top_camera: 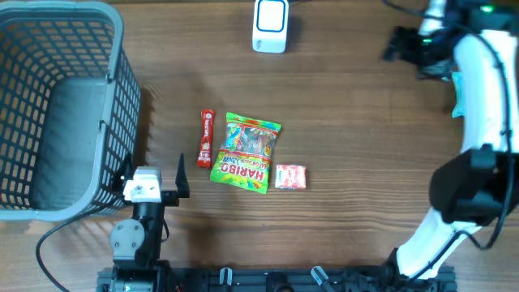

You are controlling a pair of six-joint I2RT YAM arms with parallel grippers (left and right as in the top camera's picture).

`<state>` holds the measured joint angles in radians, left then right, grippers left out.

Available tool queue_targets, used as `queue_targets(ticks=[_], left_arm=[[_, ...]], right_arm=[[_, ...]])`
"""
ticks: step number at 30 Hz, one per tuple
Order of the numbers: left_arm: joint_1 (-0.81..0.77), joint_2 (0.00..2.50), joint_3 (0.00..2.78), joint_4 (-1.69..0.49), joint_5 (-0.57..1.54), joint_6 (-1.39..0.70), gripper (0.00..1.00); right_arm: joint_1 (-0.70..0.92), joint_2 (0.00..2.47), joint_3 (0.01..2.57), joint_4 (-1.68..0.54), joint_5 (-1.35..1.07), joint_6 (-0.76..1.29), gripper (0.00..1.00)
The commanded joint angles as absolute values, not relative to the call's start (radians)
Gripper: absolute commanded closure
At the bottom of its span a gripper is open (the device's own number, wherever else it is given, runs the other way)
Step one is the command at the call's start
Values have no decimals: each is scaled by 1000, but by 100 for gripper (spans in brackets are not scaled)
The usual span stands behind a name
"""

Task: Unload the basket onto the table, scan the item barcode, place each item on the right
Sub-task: 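Carry the wipes pack right and drop it near the jar, then grasp the red-white packet with the right gripper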

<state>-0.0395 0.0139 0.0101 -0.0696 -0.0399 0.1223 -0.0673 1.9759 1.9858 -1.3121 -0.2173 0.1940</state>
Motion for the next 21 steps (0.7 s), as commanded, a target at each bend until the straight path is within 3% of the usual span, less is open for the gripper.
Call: queue_targets(ticks=[1,6,11,15,21], left_arm=[[-42,7,6,-69,-43,116,0],[-42,7,6,-69,-43,116,0],[-42,7,6,-69,-43,116,0],[-42,7,6,-69,-43,116,0],[-42,7,6,-69,-43,116,0]], right_arm=[[100,1983,1968,-1499,-368,221,0],[381,1982,1874,-1608,-233,419,0],[639,1980,1682,-1406,-28,560,0],[685,1980,1480,-1176,-7,556,0],[685,1980,1352,-1016,0,523,0]])
